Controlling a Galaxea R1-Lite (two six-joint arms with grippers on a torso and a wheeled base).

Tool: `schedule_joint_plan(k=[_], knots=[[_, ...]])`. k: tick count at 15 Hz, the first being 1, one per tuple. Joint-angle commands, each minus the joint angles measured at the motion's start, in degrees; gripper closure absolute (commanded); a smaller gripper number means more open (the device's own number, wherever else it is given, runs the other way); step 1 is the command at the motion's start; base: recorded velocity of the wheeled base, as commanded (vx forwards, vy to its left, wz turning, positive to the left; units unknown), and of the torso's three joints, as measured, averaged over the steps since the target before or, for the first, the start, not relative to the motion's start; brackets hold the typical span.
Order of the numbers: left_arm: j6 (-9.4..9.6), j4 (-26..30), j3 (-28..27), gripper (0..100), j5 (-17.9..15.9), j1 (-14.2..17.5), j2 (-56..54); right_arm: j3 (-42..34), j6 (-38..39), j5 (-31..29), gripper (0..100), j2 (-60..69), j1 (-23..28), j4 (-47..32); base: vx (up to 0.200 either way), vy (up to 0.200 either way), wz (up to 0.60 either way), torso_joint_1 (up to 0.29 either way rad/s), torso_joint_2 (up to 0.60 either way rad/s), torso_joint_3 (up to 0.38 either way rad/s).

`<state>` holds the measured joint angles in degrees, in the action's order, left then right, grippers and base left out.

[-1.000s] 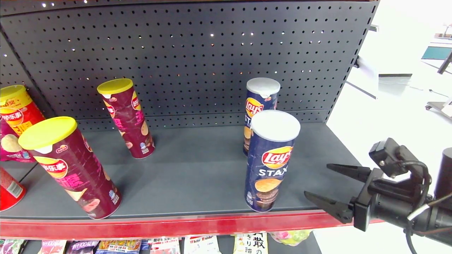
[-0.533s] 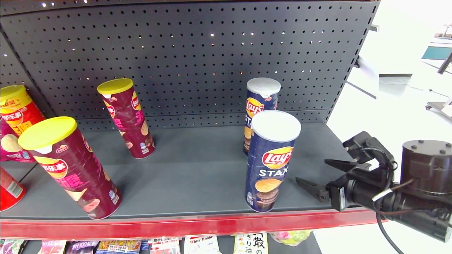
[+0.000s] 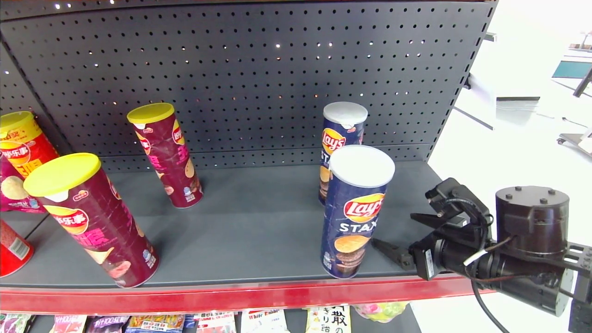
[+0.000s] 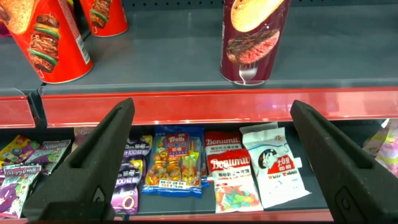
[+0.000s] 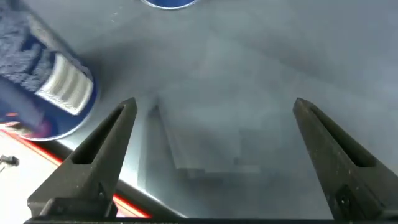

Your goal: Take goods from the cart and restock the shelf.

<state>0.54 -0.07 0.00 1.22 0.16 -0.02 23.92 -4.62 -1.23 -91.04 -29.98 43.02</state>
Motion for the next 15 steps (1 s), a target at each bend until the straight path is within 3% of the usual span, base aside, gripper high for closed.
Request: schedule_joint_plan(k=[1, 15], knots=[[-0.01, -0.01, 0.0, 0, 0.01, 0.02, 0.02, 0.6, -0.04, -0.09, 0, -1.33, -0.52, 0.05, 0.0, 0.0, 0.0, 0.0, 0.0, 0.0], [-0.01, -0.01, 0.0, 0, 0.01, 0.02, 0.02, 3.5, -0.21, -0.61, 0, -3.88, -2.98, 0.22, 0.0, 0.0, 0.0, 0.0, 0.0, 0.0]])
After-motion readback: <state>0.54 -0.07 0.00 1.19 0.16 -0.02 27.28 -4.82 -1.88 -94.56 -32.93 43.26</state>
